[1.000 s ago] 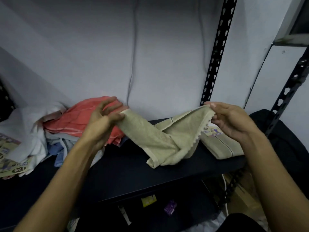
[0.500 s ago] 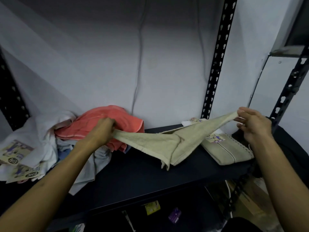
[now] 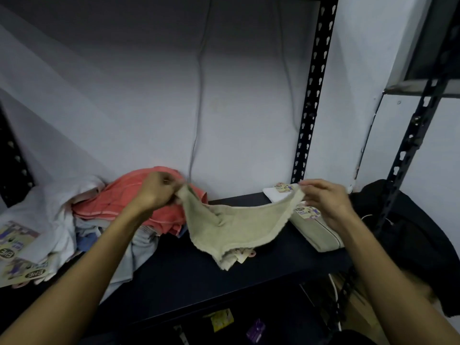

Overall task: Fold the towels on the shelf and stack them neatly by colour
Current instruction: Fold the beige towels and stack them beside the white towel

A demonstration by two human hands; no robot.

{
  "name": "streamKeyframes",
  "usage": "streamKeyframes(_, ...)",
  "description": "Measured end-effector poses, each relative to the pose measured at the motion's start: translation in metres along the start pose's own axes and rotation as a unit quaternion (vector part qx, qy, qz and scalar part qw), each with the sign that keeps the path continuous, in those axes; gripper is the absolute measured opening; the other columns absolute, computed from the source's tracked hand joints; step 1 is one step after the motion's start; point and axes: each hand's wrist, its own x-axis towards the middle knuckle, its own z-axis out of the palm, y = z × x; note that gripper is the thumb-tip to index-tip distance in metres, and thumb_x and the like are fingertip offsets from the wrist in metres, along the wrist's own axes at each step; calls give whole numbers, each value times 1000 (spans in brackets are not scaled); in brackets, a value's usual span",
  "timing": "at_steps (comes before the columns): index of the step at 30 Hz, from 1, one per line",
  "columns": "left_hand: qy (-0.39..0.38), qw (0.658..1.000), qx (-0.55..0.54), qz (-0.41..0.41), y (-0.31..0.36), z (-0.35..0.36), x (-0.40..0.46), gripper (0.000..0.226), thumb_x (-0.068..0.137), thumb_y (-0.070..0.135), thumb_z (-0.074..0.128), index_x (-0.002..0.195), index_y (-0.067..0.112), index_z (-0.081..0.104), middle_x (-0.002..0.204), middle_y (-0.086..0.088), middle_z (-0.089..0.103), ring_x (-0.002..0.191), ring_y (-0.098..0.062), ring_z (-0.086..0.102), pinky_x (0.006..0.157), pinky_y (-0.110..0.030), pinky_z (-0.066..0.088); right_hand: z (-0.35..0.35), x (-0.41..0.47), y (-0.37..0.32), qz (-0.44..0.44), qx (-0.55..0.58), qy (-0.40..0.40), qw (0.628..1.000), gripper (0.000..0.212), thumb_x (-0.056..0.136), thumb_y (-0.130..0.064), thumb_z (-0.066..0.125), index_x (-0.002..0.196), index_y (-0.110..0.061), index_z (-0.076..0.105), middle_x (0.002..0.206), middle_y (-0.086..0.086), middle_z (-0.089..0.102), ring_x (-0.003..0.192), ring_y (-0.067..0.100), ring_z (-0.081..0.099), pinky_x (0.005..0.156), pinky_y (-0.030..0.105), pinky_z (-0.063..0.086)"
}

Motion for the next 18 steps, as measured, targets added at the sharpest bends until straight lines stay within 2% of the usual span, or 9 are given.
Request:
streamKeyframes(1,-20,998,-67,1,14,10,-9,16,97,3,63,94,-12,68,52,-6,64,36,-7,55,39,-18,42,12,-7,-1,-5,-12,-48,999,17,87,7,66,102,2,73,86,16,74,72,23,66,61,24,55)
streamKeyframes(3,-60,985,-159,10,38,26,-25,14,96,2,65,101,-11,67,62,-11,68,44,-8,62,46,-17,48,34,-22,-5,-28,-36,-149,988,26,86,11,64,107,-1,73,87,14,74,80,26,68,73,27,56)
streamKeyframes(6,-138,966,-216,28,57,48,-41,14,97,-1,62,109,-5,66,84,-22,74,66,-16,73,63,-23,59,60,-39,-14,-107,-106,-234,960,33,85,13,64,114,-1,70,83,18,71,74,22,69,78,24,56)
streamKeyframes(9,-137,969,-196,62,62,64,-49,11,94,0,67,104,-3,69,81,-21,75,65,-17,72,60,-22,57,77,-48,-18,-157,-128,-254,946,21,88,3,70,108,-1,72,78,16,75,70,23,72,69,26,56)
streamKeyframes(13,-86,971,-202,89,59,69,-58,15,86,8,78,93,-2,70,74,-16,75,68,-29,74,68,-39,63,79,-55,-21,-197,-117,-235,945,12,83,-5,78,94,-2,74,70,14,72,59,32,70,56,22,49)
streamKeyframes(15,-60,976,-171,119,58,68,-61,14,84,13,81,87,3,71,69,-11,75,65,-26,74,68,-39,63,78,-57,-20,-229,-120,-222,940,10,81,-8,81,89,-5,75,72,10,72,60,27,68,59,24,49)
streamKeyframes(18,-61,977,-134,152,58,64,-61,11,85,17,81,85,8,76,69,-5,75,64,-22,74,70,-40,63,79,-57,-19,-292,-167,-186,923,9,78,-17,85,84,-17,79,81,0,68,71,17,62,65,20,44)
